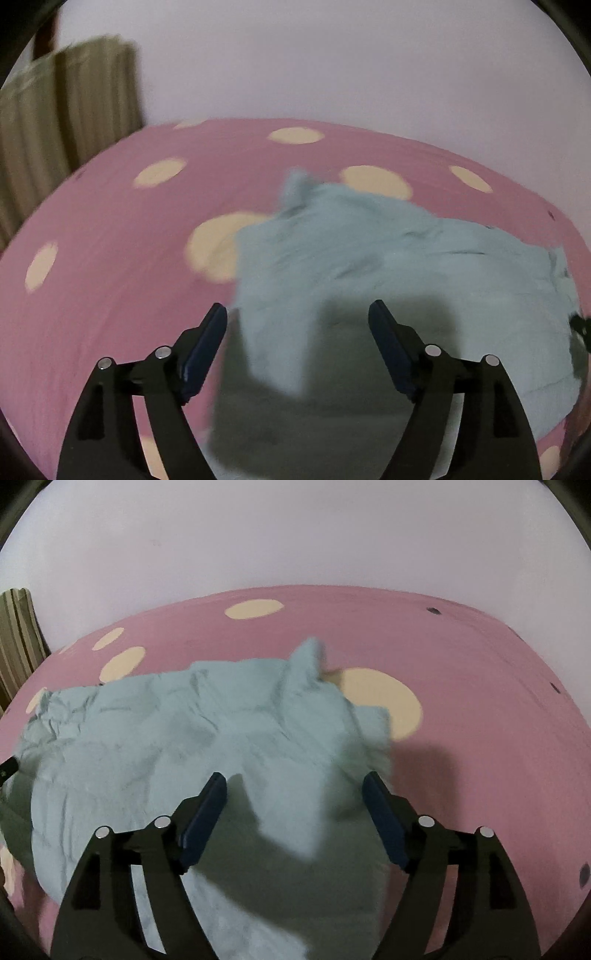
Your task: Fold large clothes
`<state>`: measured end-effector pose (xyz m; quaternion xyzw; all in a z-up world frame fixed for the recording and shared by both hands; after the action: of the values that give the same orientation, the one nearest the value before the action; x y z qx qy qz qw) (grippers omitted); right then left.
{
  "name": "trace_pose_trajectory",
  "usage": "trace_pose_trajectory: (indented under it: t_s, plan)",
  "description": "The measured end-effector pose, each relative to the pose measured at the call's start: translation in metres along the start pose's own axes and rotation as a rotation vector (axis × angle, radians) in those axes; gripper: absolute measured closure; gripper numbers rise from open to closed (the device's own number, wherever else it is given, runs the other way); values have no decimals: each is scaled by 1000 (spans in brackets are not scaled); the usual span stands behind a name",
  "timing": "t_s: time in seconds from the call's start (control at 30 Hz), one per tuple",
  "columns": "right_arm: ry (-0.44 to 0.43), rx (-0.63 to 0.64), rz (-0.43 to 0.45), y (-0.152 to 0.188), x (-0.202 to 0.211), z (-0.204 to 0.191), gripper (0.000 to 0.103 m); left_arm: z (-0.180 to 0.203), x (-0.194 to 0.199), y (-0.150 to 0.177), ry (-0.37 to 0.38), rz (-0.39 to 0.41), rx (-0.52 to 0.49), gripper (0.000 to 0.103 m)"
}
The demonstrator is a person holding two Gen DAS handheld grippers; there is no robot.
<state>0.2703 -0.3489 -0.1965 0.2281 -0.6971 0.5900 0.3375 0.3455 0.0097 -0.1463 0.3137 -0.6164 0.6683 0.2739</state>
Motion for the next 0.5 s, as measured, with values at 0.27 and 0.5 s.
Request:
trace_pose_trajectory:
  t_s: [0.27, 0.5]
  plan:
    - [-34, -98, -116, 19, -22, 23, 15, -19, -26, 24, 122, -132, 94, 22]
    - [-72, -110, -154, 29, -34, 20, 29, -7, -38, 28, 150, -135, 50, 45]
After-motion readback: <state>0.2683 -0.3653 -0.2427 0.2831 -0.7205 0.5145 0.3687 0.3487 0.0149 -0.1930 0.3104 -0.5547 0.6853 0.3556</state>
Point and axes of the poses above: each gripper's, at about its wrist camera, not at the fingertips, and x roughly against the way its jaws point, z to its right, y to its underside, the point moved 3 cm from there along -x, roughly the way its jaws point, and after that the axes turned 1 degree about -z, right-handed, at the moved point
